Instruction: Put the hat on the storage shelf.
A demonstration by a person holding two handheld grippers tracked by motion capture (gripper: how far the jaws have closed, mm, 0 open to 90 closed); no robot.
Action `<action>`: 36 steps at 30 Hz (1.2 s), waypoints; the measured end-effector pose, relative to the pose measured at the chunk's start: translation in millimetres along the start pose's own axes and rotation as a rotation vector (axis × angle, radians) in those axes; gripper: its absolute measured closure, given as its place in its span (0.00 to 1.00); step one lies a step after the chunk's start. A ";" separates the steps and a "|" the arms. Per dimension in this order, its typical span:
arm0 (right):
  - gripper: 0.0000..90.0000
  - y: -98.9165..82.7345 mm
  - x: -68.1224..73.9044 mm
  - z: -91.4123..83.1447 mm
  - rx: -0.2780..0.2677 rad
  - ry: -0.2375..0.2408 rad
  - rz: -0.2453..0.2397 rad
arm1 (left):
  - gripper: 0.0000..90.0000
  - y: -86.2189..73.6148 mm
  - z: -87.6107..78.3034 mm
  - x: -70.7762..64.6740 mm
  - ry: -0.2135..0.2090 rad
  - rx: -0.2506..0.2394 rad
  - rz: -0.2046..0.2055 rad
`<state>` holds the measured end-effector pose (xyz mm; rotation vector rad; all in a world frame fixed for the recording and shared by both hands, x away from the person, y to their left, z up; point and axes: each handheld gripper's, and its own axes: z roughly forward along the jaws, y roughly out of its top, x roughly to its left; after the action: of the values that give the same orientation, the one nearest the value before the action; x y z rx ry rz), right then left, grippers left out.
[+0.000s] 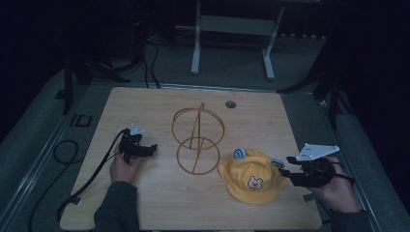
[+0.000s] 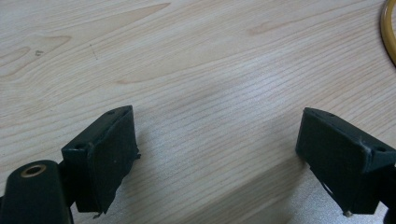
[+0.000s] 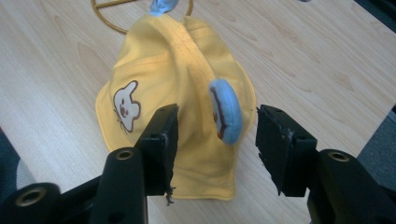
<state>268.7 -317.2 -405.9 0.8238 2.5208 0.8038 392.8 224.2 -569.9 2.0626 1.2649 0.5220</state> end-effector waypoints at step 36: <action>0.39 56.7 8.5 31.8 0.208 0.088 -0.200 | 0.14 0.0 0.0 0.0 0.000 0.000 0.000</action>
<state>301.7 -261.3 -396.7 0.5965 2.7453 0.5308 392.8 224.2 -569.9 2.0625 1.2649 0.5219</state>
